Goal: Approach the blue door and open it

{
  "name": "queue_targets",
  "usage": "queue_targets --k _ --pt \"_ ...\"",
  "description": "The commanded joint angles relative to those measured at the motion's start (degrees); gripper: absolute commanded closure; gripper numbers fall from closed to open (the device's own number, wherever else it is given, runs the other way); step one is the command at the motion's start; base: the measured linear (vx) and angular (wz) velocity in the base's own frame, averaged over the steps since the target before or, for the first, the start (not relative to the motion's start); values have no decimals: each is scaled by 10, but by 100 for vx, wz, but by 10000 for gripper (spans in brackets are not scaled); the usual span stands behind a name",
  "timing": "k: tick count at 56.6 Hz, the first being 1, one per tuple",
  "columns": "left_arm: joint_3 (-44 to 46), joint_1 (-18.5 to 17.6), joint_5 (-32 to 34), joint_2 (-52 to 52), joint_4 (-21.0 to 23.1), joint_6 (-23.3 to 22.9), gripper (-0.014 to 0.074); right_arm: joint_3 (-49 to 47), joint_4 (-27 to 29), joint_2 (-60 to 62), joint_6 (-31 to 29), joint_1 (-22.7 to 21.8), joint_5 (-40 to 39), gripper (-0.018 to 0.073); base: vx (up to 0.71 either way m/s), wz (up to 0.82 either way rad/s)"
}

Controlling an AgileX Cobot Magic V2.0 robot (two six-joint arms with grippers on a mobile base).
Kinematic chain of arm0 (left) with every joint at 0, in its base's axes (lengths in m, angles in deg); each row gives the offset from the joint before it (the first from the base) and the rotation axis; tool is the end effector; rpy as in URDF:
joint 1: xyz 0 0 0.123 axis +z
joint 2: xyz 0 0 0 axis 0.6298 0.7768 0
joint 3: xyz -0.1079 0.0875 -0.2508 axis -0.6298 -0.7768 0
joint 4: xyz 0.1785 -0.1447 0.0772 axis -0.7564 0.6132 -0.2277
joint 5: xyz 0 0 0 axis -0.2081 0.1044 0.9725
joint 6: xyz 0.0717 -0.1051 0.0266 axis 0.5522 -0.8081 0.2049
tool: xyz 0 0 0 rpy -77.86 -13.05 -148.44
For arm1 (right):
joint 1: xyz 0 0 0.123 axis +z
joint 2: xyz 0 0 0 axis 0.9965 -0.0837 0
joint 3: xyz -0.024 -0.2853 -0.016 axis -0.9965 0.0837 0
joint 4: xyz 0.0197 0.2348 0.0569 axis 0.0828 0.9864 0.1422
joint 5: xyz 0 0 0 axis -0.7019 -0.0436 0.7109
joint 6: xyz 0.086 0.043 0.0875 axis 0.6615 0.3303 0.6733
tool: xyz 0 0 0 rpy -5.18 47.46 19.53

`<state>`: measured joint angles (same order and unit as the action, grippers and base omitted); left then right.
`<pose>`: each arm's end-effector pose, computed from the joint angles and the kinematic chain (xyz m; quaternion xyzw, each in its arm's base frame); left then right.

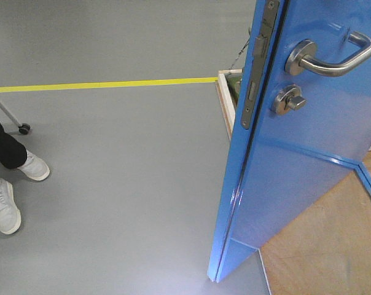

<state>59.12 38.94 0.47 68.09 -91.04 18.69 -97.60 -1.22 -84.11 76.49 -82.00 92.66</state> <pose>0.0818 0.0023 0.1725 0.0125 0.7748 0.0212 0.6318 0.2885 0.0635 0.5131 0.0873 0.7106 0.3650 0.5952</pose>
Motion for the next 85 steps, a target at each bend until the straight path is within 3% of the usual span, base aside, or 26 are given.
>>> queue_targets --k 1,85 --pt "15 -4 48 -7 2 -4 524 -16 17 9 -4 0 -39 547 0 0" --pt "15 -4 48 -7 2 -4 524 -16 17 9 -4 0 -36 547 8 7"
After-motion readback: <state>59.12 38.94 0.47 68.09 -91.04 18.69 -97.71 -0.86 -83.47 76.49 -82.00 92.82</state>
